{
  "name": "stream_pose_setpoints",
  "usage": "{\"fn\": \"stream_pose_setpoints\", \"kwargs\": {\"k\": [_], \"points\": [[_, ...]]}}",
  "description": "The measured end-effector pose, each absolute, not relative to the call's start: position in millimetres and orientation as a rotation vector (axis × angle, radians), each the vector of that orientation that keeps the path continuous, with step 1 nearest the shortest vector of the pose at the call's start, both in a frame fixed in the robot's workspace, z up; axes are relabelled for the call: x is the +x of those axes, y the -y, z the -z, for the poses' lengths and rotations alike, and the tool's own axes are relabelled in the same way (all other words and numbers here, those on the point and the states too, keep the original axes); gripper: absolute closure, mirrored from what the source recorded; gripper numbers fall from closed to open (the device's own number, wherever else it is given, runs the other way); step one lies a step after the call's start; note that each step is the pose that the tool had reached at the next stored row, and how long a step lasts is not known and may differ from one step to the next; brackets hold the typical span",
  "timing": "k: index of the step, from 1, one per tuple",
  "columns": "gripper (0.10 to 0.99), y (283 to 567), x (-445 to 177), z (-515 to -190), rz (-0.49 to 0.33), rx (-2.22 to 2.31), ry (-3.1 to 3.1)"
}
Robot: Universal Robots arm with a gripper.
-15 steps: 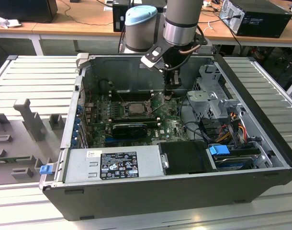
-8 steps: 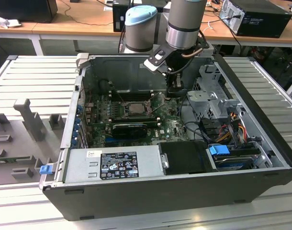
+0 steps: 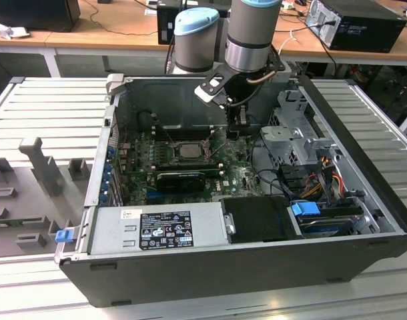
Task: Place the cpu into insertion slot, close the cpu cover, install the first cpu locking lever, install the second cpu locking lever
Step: 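Close the cpu cover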
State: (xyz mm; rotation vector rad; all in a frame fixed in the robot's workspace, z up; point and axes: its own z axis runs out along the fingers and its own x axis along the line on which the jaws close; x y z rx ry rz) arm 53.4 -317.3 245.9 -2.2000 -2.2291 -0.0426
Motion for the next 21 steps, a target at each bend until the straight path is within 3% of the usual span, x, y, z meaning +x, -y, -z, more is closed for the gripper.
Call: {"fn": "stream_pose_setpoints", "kwargs": {"k": [21], "points": [[0.980,317.3,32.1,-245.9,0.043,-2.200,2.229]]}}
